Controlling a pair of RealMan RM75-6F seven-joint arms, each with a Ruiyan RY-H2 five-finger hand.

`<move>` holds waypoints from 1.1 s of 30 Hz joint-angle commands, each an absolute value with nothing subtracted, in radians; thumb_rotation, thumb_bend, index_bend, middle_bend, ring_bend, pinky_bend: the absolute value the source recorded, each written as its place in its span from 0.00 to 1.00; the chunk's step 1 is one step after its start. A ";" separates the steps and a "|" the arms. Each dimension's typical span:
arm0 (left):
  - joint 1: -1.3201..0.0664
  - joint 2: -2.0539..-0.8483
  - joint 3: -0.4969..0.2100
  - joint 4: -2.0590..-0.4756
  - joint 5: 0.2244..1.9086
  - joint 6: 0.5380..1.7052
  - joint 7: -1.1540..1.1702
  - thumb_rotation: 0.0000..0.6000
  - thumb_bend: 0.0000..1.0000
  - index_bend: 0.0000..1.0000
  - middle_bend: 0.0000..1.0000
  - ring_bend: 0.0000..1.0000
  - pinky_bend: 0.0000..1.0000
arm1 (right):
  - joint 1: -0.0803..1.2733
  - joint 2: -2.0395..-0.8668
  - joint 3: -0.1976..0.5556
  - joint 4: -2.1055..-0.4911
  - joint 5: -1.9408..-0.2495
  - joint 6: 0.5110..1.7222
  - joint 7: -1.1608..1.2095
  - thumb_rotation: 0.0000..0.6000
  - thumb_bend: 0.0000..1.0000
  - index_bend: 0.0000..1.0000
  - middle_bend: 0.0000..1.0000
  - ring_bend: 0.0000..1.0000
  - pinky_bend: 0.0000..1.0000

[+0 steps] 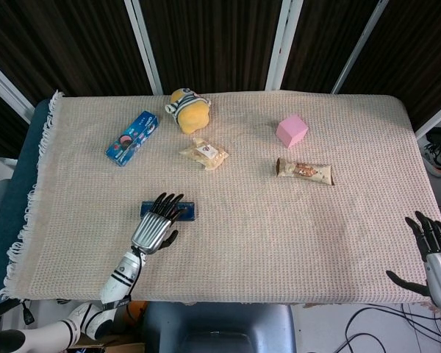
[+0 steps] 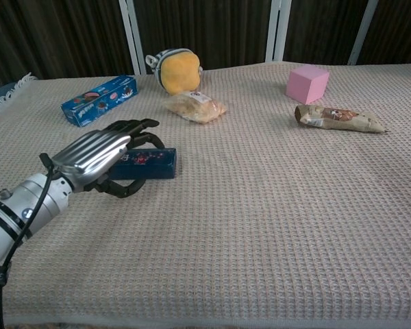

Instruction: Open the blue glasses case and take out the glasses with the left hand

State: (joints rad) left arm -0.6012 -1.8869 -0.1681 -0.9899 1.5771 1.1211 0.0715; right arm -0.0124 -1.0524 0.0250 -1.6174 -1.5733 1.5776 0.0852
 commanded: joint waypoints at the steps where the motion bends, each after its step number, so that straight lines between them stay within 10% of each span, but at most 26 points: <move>1: -0.629 -1.917 -0.177 -0.947 1.559 1.106 0.040 1.00 0.36 0.26 0.04 0.00 0.00 | -0.013 -1.051 0.028 -1.616 -1.567 1.578 0.089 1.00 0.13 0.00 0.00 0.00 0.00; 33: -0.714 -2.008 -0.176 -0.773 1.485 1.112 -0.033 1.00 0.38 0.43 0.09 0.00 0.00 | -0.015 -1.049 0.039 -1.610 -1.546 1.571 0.096 1.00 0.13 0.00 0.00 0.00 0.00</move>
